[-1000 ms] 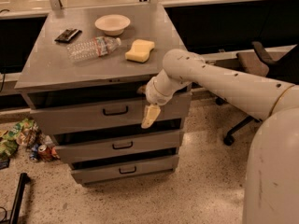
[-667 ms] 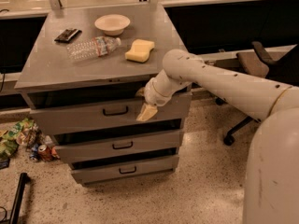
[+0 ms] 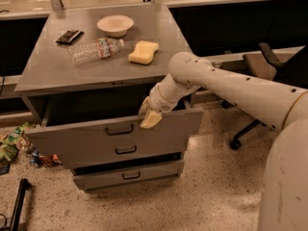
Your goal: Open top drawer
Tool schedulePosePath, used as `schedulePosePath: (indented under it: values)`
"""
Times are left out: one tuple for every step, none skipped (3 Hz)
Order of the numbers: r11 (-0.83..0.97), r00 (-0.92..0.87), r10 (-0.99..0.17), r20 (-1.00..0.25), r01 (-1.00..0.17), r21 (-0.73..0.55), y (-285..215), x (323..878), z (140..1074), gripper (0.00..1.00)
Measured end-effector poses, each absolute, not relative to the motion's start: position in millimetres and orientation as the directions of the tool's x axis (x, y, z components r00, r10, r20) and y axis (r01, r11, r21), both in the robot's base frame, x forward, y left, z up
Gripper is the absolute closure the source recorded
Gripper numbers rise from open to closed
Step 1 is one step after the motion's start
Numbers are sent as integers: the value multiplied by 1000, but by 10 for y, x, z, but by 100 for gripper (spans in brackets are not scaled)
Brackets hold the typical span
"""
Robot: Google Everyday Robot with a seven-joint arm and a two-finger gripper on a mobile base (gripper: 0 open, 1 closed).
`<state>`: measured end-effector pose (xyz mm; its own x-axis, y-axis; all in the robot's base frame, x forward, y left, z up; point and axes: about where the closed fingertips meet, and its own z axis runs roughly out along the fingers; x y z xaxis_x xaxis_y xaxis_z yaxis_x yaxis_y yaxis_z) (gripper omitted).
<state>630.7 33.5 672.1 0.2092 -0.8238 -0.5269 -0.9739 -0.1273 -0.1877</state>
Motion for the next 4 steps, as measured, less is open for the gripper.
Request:
schedulePosePath:
  values:
    - [-127, 209, -824, -527, -974, -188, 335, 6306, 6723, 85]
    - [-127, 209, -824, -527, -974, -187, 336, 6305, 6723, 61]
    - [-133, 202, -817, -540, -978, -164, 360, 6203, 6733, 38]
    - [-168, 159, -780, -606, -985, -42, 497, 5677, 6801, 7]
